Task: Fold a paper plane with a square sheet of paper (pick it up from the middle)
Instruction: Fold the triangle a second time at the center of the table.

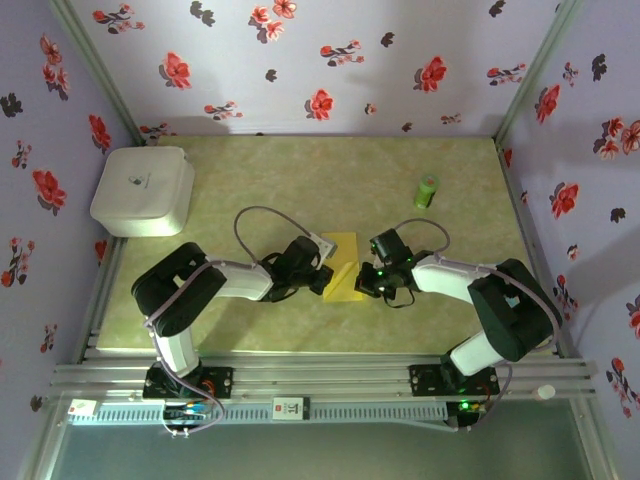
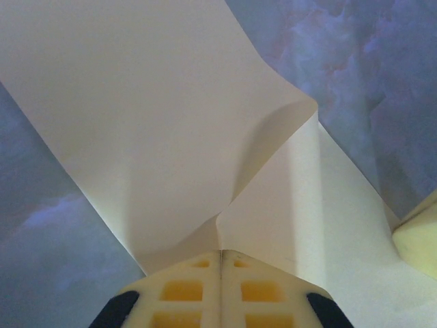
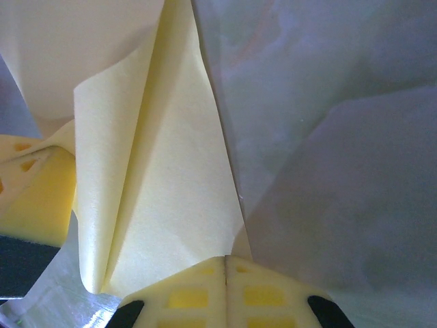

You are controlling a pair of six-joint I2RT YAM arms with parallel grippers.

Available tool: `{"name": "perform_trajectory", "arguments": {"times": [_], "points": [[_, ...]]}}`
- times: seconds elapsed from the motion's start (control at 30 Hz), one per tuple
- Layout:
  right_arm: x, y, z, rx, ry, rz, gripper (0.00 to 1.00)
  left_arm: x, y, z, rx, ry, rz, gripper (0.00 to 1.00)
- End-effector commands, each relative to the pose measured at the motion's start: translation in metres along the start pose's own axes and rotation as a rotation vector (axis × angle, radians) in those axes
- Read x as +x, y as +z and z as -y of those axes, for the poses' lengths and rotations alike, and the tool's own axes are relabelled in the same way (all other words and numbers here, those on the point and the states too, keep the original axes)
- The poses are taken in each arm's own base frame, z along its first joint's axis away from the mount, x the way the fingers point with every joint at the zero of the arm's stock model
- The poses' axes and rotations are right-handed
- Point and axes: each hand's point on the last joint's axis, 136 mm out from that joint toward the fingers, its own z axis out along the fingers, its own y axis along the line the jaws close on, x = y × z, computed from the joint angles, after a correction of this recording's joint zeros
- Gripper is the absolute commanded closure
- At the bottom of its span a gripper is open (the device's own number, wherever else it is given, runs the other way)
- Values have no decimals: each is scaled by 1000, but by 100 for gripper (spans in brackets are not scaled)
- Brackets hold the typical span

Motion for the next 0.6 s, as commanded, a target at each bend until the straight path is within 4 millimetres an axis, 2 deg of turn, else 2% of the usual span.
{"name": "perform_trajectory", "arguments": {"times": [0.0, 0.57], "points": [[9, 5, 30, 117, 20, -33, 99, -7, 3, -5, -22, 28, 16, 98], [10, 7, 30, 117, 21, -39, 98, -13, -3, -6, -26, 31, 39, 98]]}}
